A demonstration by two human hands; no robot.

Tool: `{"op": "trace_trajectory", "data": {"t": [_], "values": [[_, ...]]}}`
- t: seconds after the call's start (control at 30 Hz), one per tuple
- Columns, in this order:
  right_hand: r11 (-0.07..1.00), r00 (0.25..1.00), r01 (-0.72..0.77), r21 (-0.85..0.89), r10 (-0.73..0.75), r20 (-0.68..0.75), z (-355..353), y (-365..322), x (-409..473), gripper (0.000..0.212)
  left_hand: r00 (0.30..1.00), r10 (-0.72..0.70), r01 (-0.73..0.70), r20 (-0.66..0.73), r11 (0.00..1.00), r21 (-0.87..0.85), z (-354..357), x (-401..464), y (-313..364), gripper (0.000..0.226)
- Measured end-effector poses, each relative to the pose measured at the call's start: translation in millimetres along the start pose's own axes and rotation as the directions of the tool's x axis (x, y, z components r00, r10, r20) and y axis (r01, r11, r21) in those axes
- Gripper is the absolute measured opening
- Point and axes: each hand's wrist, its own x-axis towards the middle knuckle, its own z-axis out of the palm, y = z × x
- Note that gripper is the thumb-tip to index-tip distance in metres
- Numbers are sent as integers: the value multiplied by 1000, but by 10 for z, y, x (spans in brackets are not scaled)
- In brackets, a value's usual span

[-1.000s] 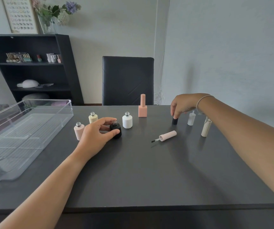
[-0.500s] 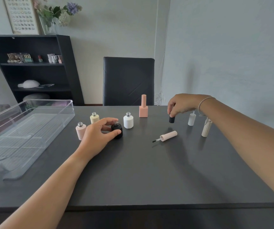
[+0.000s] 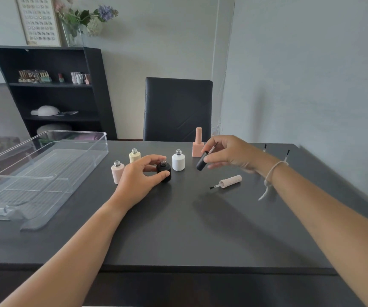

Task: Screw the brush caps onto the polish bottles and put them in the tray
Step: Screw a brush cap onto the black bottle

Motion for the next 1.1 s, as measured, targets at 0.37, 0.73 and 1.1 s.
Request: {"op": "trace_trajectory", "data": {"t": [0.37,0.73,1.1], "values": [[923,997,53,382,-28,-71,420,178,-88,16,1000,27,-27,-6,995,-99,1,-49,61,36],[930,989,114,349,-72,-130,489,226,-42,13,999,47,-47,2,997,-64,2,-29,76,37],[976,950,197,87,-169,-263,511,225,-64,14,997,77,-78,-30,996,-42,38,-23,61,34]]}}
